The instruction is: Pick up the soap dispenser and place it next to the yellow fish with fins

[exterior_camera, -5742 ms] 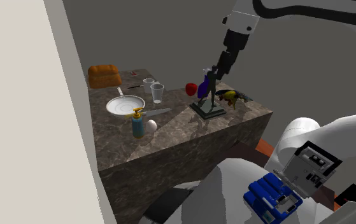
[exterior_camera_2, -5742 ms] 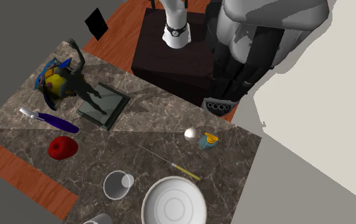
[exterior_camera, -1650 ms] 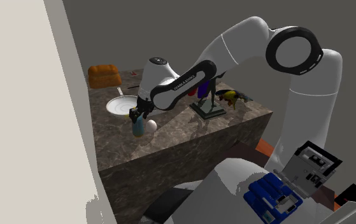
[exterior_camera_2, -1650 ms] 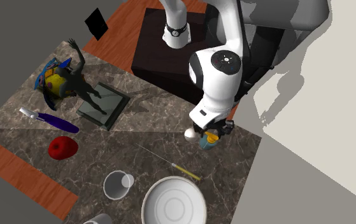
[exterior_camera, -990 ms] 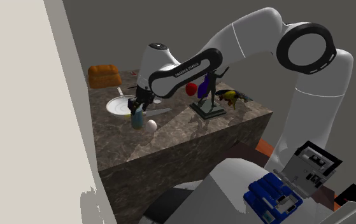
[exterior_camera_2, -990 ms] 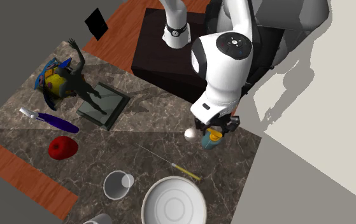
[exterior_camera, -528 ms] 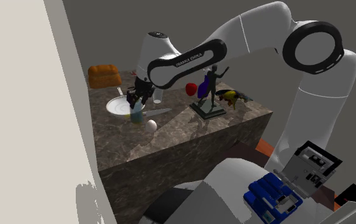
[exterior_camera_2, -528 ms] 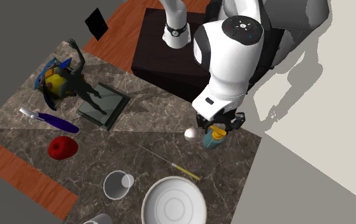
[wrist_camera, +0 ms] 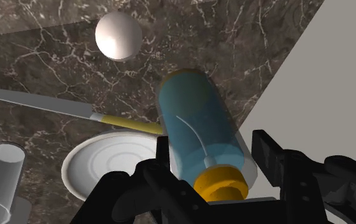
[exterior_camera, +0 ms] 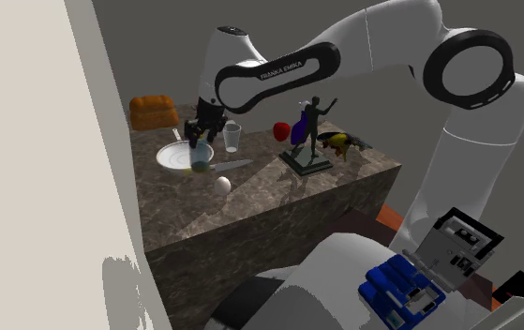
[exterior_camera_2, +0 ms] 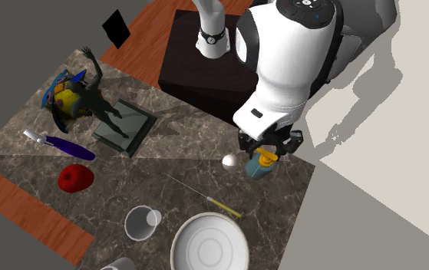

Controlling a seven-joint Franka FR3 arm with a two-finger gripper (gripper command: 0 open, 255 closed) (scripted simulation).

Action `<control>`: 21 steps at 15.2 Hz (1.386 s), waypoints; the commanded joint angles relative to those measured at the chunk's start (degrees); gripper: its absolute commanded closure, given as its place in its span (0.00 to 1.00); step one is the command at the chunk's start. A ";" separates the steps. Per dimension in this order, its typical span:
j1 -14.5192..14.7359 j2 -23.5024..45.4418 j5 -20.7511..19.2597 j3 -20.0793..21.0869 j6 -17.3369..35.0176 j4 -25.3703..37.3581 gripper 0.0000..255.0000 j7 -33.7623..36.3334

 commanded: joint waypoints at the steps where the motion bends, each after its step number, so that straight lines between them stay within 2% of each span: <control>1: 0.03 -0.63 0.24 0.08 -1.43 0.82 1.00 -0.04; 19: 0.06 -1.83 1.02 0.24 -15.02 13.27 1.00 -0.68; 21: -0.71 -3.64 2.10 -0.23 -14.71 11.26 1.00 -2.13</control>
